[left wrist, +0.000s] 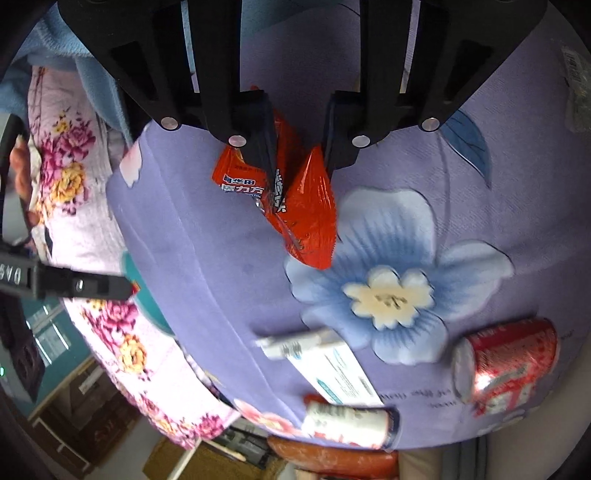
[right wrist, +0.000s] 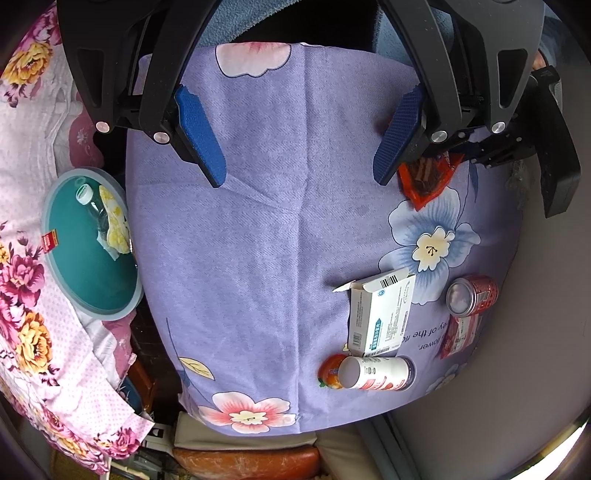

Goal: Collect trash
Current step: 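Grasp the red snack bag with the left tool while the right tool grasps the white medicine box, then carry the red snack bag and medicine box over the teal bin with both tools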

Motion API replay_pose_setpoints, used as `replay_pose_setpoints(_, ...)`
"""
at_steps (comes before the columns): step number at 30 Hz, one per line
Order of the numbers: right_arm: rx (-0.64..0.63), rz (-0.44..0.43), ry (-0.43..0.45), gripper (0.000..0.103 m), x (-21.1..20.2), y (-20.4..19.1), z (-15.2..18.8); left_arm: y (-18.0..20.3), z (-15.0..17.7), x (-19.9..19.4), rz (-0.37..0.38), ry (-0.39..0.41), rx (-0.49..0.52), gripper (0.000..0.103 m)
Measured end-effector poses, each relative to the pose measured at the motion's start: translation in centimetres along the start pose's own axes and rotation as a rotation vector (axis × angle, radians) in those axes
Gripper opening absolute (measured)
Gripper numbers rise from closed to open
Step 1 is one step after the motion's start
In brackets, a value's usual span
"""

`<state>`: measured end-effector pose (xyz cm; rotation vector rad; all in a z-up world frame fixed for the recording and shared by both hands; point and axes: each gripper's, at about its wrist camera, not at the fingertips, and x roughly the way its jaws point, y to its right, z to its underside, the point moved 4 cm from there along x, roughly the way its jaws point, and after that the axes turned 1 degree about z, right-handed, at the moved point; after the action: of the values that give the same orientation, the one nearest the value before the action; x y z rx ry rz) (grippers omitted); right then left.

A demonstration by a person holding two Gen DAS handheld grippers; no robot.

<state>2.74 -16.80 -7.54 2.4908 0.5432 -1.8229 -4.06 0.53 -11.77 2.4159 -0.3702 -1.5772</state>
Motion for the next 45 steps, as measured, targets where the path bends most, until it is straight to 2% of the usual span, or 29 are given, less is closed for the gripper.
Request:
replay_pose_setpoints(6,-0.014,-0.014,-0.008,0.078,1.1,-1.0,-1.7,-3.1,-2.7,-1.8,-0.005,0.056,-0.069,0.021)
replay_pose_setpoints(11,-0.054,-0.029,-0.015,0.078,2.7,-3.1,-4.5,-5.5,-4.4,-2.6,0.012,0.079,-0.107,0.021)
replay_pose_setpoints(24,-0.153,-0.046,-0.112,0.078,9.6,-9.3,-11.3,-9.7,-5.6,-1.1,0.087,0.054,-0.146,0.021)
replay_pose_setpoints(28,-0.182,-0.018,-0.133,0.078,11.7,-10.6,-12.6,-10.3,-5.7,-1.2,0.103,0.055,-0.159,0.021)
replay_pose_setpoints(32,-0.191,0.004,-0.154,0.078,13.2,-11.0,-13.0,-11.1,-5.4,-1.3,0.117,0.054,-0.18,0.021)
replay_pose_setpoints(36,-0.197,0.002,-0.113,0.075,13.1,-10.9,-12.8,-11.4,-5.2,-1.3,0.119,0.05,-0.189,0.021)
replay_pose_setpoints(40,-0.193,-0.07,-0.099,0.059,11.6,-10.8,-12.3,-11.4,-5.3,-1.3,0.111,0.055,-0.197,0.021)
replay_pose_setpoints(45,-0.196,-0.121,-0.101,0.058,9.8,-10.2,-10.3,-10.6,-5.3,-1.6,0.092,0.061,-0.193,0.021)
